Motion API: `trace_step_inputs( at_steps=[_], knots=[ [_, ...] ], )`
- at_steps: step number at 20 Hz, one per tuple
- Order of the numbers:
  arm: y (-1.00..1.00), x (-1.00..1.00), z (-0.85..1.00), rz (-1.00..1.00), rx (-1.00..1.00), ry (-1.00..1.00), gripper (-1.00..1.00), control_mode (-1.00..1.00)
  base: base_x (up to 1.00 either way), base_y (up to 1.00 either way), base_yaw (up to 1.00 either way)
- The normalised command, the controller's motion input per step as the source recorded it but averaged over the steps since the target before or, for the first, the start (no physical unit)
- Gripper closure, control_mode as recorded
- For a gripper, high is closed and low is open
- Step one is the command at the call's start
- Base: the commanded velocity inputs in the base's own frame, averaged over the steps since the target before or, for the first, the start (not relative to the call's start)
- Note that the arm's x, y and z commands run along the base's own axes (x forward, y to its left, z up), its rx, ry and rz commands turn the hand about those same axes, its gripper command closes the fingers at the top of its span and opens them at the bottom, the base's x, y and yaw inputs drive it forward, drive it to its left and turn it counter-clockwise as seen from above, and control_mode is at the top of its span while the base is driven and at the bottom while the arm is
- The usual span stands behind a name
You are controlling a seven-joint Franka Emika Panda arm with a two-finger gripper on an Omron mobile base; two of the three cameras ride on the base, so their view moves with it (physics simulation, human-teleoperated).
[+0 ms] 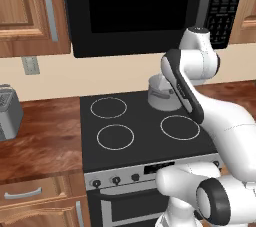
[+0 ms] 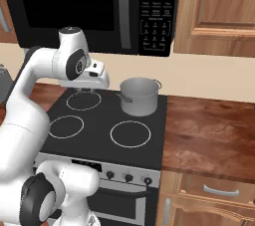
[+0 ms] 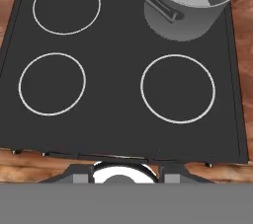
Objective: Turn off the rear right burner of the stove.
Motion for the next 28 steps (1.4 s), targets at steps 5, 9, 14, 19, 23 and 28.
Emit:
trace_step_inputs(
  at_steps=[5,9,14,19,23,28],
  knots=[
    [-0.08,-0.26,-0.07,0.04,0.00,-0.03,-1.00,-1.00,0.00,0.00,0.00],
    [-0.39,-0.68,-0.17,0.26,0.00,-0.10,-1.00,-1.00,0.00,0.00,0.00],
    [-0.53,-0.77,-0.19,0.40,0.00,-0.12,-1.00,-1.00,0.00,0.00,0.00],
    [-0.53,-0.59,-0.23,0.50,0.00,-0.14,-1.00,-1.00,0.00,0.00,0.00],
    [-0.56,-0.47,-0.24,0.51,0.00,-0.15,-1.00,-1.00,0.00,0.00,0.00],
    [-0.26,-0.15,-0.43,0.52,0.00,-0.26,-1.00,-1.00,0.00,0.00,0.00]
  ],
)
